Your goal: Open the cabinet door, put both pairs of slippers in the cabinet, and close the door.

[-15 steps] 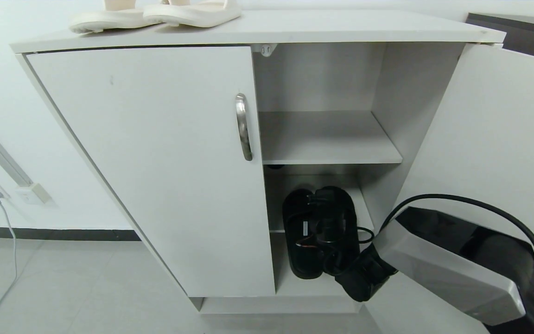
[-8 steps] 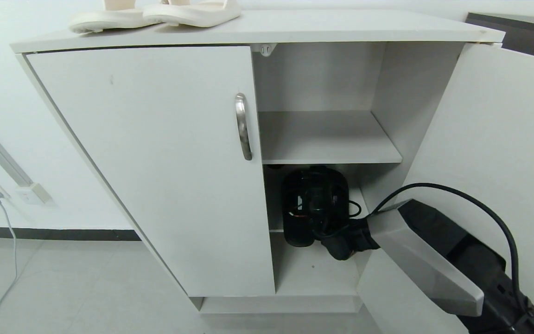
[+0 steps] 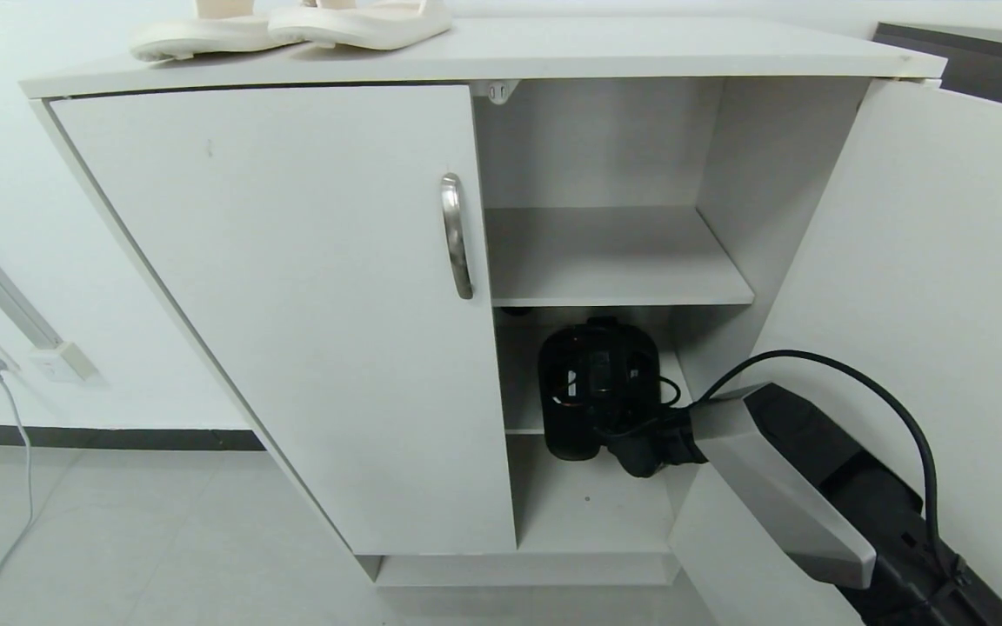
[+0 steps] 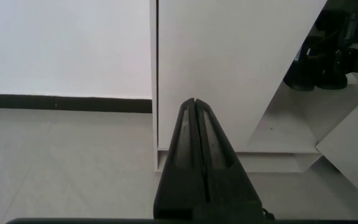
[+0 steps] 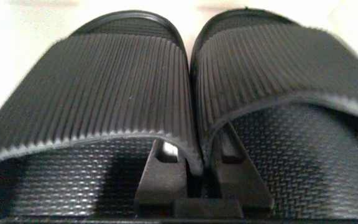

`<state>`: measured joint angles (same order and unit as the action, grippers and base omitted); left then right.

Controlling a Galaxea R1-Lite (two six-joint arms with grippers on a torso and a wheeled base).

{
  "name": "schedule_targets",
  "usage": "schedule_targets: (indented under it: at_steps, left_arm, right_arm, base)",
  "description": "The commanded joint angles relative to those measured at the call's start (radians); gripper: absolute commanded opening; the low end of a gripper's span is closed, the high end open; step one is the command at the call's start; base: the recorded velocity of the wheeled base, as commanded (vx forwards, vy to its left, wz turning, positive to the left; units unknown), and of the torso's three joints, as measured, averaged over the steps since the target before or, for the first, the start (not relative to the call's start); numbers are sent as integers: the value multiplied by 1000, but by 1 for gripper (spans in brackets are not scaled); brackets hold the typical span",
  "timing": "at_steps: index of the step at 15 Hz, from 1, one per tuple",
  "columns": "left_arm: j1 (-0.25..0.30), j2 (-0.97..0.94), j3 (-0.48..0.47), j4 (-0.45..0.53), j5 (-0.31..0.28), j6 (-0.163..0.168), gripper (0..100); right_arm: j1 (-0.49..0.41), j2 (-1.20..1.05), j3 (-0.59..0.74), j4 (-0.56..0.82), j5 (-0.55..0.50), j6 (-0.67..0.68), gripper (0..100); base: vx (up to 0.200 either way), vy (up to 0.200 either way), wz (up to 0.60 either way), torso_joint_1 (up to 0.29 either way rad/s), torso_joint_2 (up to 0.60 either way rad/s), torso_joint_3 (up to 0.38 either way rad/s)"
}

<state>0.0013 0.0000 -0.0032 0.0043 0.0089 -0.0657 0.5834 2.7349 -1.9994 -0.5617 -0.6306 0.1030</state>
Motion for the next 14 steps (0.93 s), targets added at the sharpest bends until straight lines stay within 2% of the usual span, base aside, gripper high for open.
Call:
schedule_targets:
  at_steps: [1,14]
  left_arm:
    - [0,2,0,-1,-1,0,0]
    - [0,2,0,-1,0,0,0]
  right_arm:
    - [-5,-26,-1,-1,2,0,0]
    - [-25,-24,-1,0,57,0,0]
  base:
    - [0,0,0,0,0,0]
    - [0,0,0,0,0,0]
